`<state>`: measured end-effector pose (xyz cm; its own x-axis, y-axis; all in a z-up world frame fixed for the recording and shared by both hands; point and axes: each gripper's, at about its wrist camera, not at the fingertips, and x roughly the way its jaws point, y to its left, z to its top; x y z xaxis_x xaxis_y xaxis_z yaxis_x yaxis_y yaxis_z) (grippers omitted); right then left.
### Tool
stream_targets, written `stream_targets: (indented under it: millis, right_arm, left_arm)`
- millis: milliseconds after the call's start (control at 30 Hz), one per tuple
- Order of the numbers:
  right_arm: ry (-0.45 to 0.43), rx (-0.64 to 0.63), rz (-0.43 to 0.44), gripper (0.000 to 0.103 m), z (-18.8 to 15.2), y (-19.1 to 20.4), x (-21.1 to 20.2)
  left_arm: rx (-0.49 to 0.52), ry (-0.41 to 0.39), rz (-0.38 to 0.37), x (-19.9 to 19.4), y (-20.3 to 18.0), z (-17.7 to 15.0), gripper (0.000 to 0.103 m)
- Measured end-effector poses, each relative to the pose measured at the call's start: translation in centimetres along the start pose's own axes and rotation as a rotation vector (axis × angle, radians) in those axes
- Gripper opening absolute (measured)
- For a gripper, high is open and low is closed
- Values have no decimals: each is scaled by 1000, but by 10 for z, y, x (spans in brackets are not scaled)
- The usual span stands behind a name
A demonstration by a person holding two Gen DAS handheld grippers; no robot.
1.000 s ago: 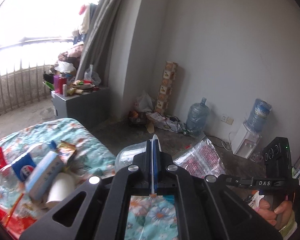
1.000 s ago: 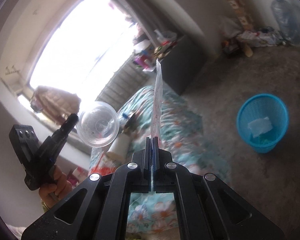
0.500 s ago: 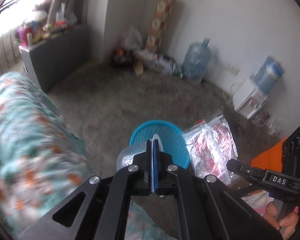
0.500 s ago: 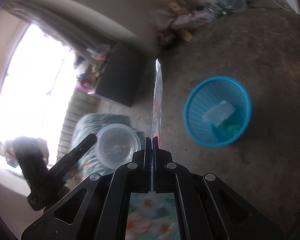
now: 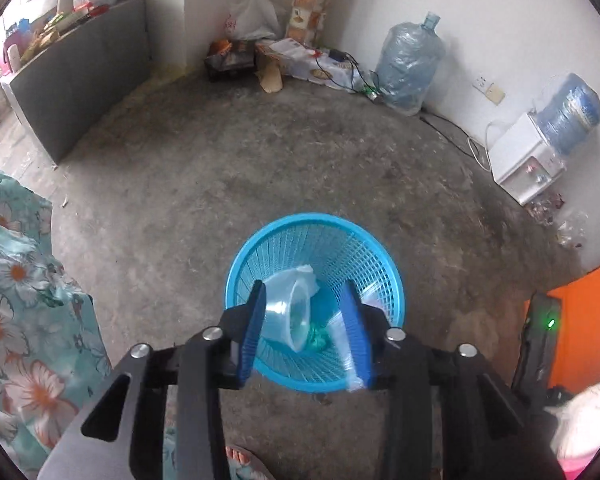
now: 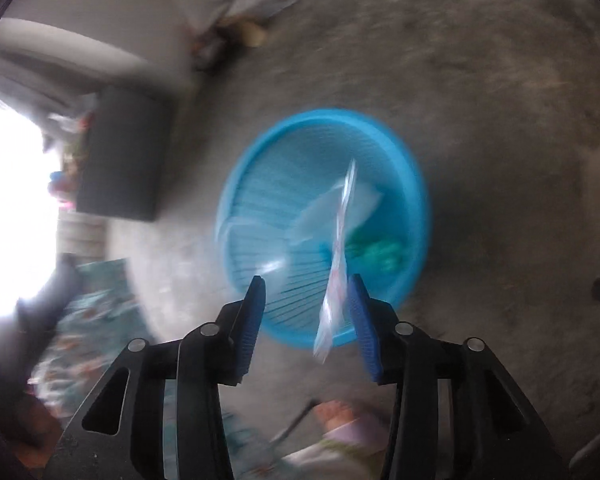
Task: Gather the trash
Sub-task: 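Carry the bag and cup to the wastebasket and open both tools to drop them, then move both open tools back to the quilt toward the paper cup and candy bag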
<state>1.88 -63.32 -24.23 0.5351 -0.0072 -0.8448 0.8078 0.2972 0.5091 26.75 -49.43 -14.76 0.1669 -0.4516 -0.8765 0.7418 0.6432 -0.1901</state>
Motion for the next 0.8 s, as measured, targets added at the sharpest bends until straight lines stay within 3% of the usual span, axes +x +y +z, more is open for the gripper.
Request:
stream_targets:
  millis: [100, 300, 533, 800]
  right_arm:
    - [-19, 42, 24, 49, -5, -16, -10]
    - [-109, 33, 47, 54, -16, -11, -55]
    - [-189, -142, 94, 65, -42, 58, -117]
    - [-117, -338, 221, 67, -84, 120, -146]
  left_arm:
    - [-33, -23, -40, -12, 1, 0, 48]
    - [-27, -102, -59, -65, -8, -2, 51]
    - [52, -241, -114, -172, -24, -24, 67]
    - [42, -382, -67, -282, 12, -85, 75]
